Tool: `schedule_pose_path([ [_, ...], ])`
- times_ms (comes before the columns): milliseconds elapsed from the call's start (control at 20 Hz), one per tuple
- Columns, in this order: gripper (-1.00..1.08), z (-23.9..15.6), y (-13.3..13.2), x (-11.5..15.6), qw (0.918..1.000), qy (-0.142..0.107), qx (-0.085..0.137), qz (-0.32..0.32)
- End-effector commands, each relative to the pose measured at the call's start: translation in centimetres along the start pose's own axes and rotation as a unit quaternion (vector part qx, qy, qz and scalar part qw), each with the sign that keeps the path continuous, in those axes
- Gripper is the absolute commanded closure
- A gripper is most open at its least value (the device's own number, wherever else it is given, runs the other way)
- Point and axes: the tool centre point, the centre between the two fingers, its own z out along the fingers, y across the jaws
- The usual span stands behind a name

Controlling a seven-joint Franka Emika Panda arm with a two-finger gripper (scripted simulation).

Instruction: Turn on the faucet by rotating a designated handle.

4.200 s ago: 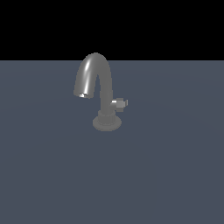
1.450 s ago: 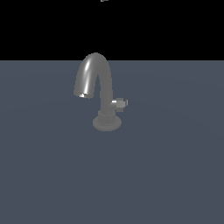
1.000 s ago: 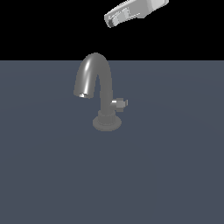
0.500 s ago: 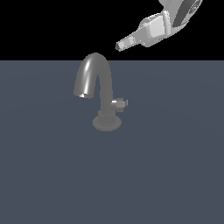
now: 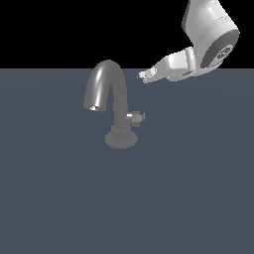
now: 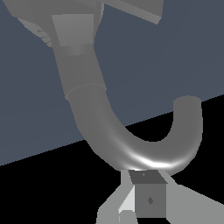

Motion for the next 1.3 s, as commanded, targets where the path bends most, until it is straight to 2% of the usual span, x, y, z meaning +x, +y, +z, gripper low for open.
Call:
schedule_pose_path([
  [0,1.08,-0.1,-0.5,1.8,0.999,-0.029,0.017,0.03],
  [300,1.08,0.2,-1.1,5.9,0.9897,-0.092,0.055,0.095],
  [550,1.08,0.5,-1.2,7.9,0.9817,-0.123,0.073,0.125],
  [800,1.08,0.8,-1.2,8.8,0.9776,-0.136,0.081,0.139],
  [1100,1.08,0.8,-1.2,8.9,0.9773,-0.137,0.081,0.14],
  [1250,1.08,1.2,-0.5,9.9,0.9773,-0.137,0.081,0.14],
])
